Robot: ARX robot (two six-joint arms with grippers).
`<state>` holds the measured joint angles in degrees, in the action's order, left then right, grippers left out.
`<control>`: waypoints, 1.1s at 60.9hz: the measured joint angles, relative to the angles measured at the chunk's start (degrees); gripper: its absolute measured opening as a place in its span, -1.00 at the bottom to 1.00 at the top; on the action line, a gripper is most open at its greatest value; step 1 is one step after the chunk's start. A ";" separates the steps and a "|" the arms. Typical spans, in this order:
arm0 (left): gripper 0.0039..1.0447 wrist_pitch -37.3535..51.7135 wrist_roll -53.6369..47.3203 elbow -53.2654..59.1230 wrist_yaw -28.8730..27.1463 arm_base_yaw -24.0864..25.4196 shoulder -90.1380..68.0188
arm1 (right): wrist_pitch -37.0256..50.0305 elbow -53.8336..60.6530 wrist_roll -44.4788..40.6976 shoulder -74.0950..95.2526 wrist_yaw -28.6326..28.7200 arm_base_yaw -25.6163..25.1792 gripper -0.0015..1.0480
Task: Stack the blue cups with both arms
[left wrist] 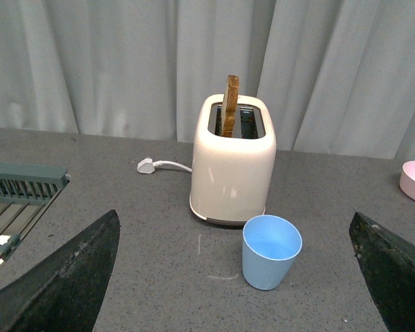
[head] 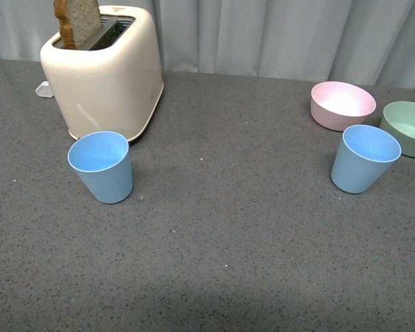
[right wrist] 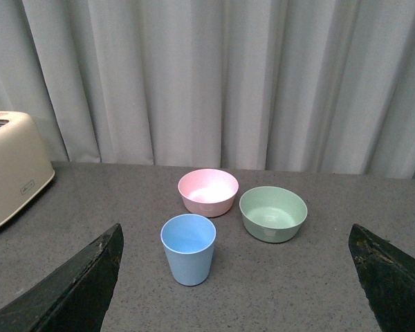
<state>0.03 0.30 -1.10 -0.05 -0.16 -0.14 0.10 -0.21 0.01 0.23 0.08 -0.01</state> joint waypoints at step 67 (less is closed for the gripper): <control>0.88 -9.75 4.74 -3.98 -10.71 -3.48 -6.36 | 0.00 0.00 0.00 0.00 0.00 0.00 0.81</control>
<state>-9.72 5.04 -5.08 -10.76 -3.64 -6.50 0.10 -0.21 0.01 0.23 0.08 -0.01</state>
